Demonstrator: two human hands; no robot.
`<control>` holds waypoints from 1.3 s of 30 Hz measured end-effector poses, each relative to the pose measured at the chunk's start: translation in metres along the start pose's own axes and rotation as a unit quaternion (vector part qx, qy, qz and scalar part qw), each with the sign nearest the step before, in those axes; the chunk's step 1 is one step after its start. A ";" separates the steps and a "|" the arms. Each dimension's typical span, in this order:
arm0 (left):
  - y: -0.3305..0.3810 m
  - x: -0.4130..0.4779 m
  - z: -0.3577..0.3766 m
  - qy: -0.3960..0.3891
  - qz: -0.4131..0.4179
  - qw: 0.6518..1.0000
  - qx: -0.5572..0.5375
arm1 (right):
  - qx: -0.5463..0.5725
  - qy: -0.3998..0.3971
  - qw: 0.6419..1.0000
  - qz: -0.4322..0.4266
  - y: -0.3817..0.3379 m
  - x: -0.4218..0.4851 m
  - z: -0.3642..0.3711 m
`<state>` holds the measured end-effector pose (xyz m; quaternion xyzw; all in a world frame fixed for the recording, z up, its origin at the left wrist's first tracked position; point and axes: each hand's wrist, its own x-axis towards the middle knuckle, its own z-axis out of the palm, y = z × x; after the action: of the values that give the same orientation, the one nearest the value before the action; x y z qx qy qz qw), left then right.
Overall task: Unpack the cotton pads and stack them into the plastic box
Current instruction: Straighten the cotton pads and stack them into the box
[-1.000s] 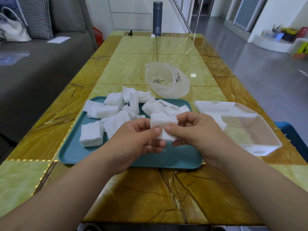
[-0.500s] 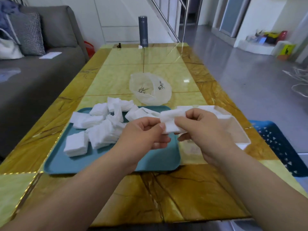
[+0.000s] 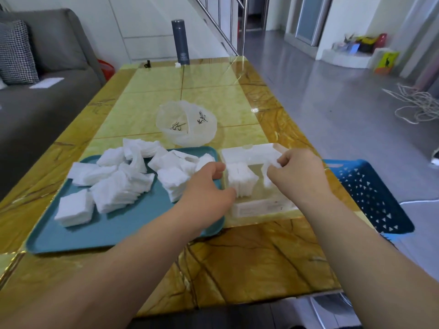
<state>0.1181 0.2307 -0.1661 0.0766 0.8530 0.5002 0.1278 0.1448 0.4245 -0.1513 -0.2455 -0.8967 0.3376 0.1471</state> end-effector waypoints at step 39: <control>-0.043 0.009 -0.076 0.068 0.166 0.905 0.386 | -0.093 -0.101 0.983 -0.118 -0.086 -0.051 0.008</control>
<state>0.0867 0.1491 -0.1693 0.2259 0.9610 0.1500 -0.0549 0.1551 0.3367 -0.1035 -0.1148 -0.9573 0.2555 0.0711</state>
